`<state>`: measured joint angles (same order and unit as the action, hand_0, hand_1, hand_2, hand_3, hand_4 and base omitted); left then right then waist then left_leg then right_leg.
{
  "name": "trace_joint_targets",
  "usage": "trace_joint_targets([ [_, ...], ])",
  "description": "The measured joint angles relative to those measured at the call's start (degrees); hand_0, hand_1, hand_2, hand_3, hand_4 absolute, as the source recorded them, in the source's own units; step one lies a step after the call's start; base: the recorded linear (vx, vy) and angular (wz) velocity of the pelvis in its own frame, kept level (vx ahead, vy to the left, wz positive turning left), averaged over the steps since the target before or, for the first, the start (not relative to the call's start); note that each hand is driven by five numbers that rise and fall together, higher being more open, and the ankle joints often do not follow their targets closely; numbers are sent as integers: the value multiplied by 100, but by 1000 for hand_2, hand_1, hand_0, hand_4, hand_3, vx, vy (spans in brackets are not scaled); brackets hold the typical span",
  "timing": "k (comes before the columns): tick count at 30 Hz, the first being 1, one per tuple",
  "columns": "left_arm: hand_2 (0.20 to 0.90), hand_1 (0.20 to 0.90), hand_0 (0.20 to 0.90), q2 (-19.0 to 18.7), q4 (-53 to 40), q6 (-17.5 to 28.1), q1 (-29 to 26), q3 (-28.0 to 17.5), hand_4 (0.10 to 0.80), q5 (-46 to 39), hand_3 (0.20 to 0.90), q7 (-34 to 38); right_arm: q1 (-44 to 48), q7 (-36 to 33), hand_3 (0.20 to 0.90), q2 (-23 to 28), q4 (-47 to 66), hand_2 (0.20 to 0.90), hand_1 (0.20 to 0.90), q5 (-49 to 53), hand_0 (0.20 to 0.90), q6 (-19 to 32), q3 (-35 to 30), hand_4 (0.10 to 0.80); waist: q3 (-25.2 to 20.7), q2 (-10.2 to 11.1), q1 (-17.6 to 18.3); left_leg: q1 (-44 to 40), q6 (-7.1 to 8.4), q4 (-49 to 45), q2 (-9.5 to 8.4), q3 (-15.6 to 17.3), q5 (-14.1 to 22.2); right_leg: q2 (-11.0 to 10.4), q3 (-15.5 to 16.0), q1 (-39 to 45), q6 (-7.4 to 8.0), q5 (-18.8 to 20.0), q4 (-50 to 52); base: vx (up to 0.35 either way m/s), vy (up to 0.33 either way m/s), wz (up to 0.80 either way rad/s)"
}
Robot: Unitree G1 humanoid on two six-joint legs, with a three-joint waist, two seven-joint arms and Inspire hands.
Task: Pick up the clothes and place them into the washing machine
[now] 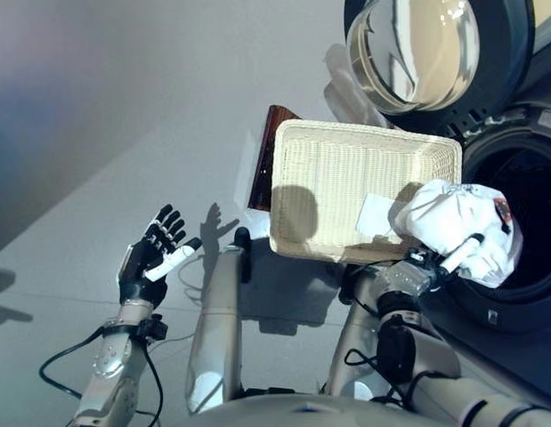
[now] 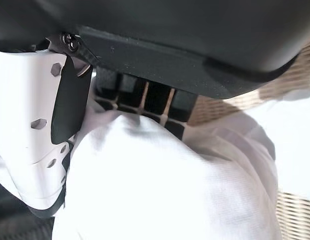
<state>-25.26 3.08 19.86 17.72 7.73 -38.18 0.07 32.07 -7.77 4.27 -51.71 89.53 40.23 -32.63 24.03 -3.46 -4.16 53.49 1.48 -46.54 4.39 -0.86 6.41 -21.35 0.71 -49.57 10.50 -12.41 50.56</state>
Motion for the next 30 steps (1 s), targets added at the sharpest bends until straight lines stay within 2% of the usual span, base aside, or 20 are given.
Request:
trace_joint_targets([
  [2, 900, 900, 900, 1, 21, -9, 12, 61, 800, -1, 900, -6, 30, -78, 200, 126, 3, 200, 200, 66, 200, 34, -118, 300, -54, -66, 17, -8, -1, -33, 6, 6, 63, -17, 11, 16, 78, -25, -20, -35, 7, -8],
  [4, 900, 900, 900, -7, 37, -9, 40, 141, 800, -1, 900, -26, 35, -212, 200, 328, -39, 200, 200, 106, 200, 108, -188, 300, -176, -133, 3, 2, -5, -22, -1, 16, 51, -18, -17, 8, 58, -3, -57, 37, -20, -3],
  [6, 900, 900, 900, -20, 29, -14, 87, 189, 800, -2, 900, -38, 51, -313, 200, 522, -92, 200, 200, 107, 200, 119, -241, 300, -259, -165, 24, -8, -13, -18, -1, 22, 75, -23, -2, 16, 121, -36, -63, 40, -18, -1],
  [11, 900, 900, 900, -143, 21, -44, 159, 204, 800, -2, 900, -139, 318, -746, 200, 1312, -501, 200, 200, 113, 200, 109, -493, 300, -362, -183, 10, 0, -23, -37, -4, 47, 73, -21, -62, -15, 87, 5, -59, -34, 0, -1],
  [14, 900, 900, 900, -251, 18, -93, 184, 204, 800, -6, 900, -144, 581, -1005, 200, 1564, -580, 200, 200, 139, 200, 109, -625, 300, -364, -181, 9, 3, -30, -38, -3, 99, 76, -10, -138, -71, 96, 0, -63, 3, -10, -8],
  [22, 900, 900, 900, -388, -31, -103, 250, 248, 800, -106, 900, -201, 1267, -1892, 200, 2473, -1311, 200, 200, -247, 200, -145, -472, 300, -364, -187, -8, 25, -84, -24, 5, 274, 109, -1, -299, -201, 114, 22, -144, -9, -15, -8],
  [25, 900, 900, 900, -387, -32, -104, 253, 254, 800, -163, 900, -229, 1300, -1902, 200, 2745, -1381, 200, 200, -706, 200, -307, -64, 300, -347, -226, -2, 40, -106, -11, 1, 298, 122, 0, -314, -211, 115, 26, -180, 1, -10, -2],
  [30, 900, 900, 900, -385, -38, -106, 249, 255, 800, -261, 900, -215, 1459, -1934, 200, 3092, -1249, 200, 200, -965, 200, -267, -60, 300, -304, -310, -3, 39, -104, 36, -5, 298, 124, 4, -306, -209, 111, 28, -185, 31, -17, 4],
])
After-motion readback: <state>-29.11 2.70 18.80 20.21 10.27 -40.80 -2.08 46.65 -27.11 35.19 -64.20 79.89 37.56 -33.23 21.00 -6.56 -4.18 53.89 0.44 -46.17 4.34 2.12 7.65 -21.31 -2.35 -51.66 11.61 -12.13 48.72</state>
